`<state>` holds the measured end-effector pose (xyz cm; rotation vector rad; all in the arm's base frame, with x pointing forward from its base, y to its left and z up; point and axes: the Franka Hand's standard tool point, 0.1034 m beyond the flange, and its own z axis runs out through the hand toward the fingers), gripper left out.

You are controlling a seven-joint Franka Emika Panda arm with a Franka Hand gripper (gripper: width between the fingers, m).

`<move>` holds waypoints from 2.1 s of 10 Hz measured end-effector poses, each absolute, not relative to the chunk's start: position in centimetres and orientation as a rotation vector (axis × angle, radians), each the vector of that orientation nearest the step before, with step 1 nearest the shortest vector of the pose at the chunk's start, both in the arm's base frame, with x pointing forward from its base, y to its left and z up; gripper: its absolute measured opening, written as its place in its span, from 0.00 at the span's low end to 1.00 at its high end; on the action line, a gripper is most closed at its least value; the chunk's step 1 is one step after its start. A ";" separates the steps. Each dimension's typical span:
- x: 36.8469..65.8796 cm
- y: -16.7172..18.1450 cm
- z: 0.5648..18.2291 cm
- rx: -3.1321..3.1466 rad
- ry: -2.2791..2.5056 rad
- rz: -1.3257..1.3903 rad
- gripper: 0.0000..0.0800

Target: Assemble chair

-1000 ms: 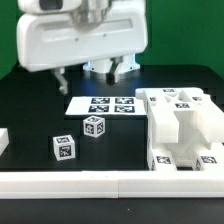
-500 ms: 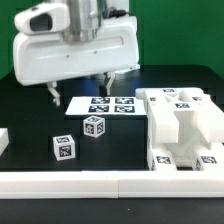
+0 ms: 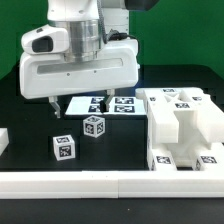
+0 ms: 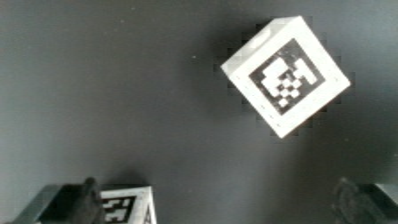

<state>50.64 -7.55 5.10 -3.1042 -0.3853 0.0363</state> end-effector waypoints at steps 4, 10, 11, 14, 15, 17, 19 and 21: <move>49.0 -7.9 4.2 -3.110 -0.157 0.056 0.81; 48.5 -8.2 3.9 -3.067 -0.579 0.035 0.81; 48.0 -8.1 3.5 -3.037 -0.723 0.036 0.81; 47.9 -8.1 3.4 -3.033 -0.727 0.045 0.81; 48.0 -7.6 3.5 -3.034 -0.721 0.044 0.81; 47.6 -5.5 3.7 -3.010 -0.788 0.036 0.81; 46.8 -6.4 2.5 -3.006 -0.846 0.035 0.81; 46.8 -7.5 1.5 -2.990 -0.892 0.052 0.81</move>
Offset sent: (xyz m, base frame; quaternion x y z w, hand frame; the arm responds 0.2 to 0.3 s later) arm -0.0189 -0.0001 -0.0042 0.0381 -0.0071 0.1484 0.9882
